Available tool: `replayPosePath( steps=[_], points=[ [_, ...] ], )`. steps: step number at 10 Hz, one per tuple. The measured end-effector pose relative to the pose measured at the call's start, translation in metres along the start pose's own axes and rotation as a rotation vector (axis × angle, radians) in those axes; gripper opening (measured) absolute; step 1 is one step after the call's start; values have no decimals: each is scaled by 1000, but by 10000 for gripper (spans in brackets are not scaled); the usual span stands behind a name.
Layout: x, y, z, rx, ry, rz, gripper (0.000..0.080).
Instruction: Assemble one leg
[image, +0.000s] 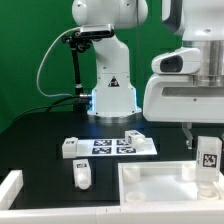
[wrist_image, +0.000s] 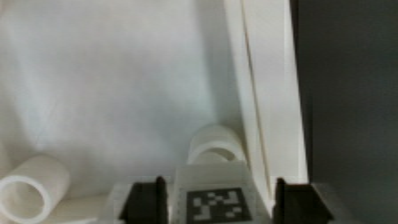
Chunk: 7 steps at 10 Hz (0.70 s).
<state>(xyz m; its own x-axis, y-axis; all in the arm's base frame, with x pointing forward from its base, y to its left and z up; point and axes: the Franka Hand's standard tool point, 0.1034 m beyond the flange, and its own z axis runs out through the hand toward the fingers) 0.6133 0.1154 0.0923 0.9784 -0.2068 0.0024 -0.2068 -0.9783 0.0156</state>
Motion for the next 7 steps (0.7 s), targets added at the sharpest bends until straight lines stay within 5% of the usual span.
replayPosePath(
  steps=[7],
  points=[
    [-6, -5, 1, -2, -15, 18, 290]
  ],
)
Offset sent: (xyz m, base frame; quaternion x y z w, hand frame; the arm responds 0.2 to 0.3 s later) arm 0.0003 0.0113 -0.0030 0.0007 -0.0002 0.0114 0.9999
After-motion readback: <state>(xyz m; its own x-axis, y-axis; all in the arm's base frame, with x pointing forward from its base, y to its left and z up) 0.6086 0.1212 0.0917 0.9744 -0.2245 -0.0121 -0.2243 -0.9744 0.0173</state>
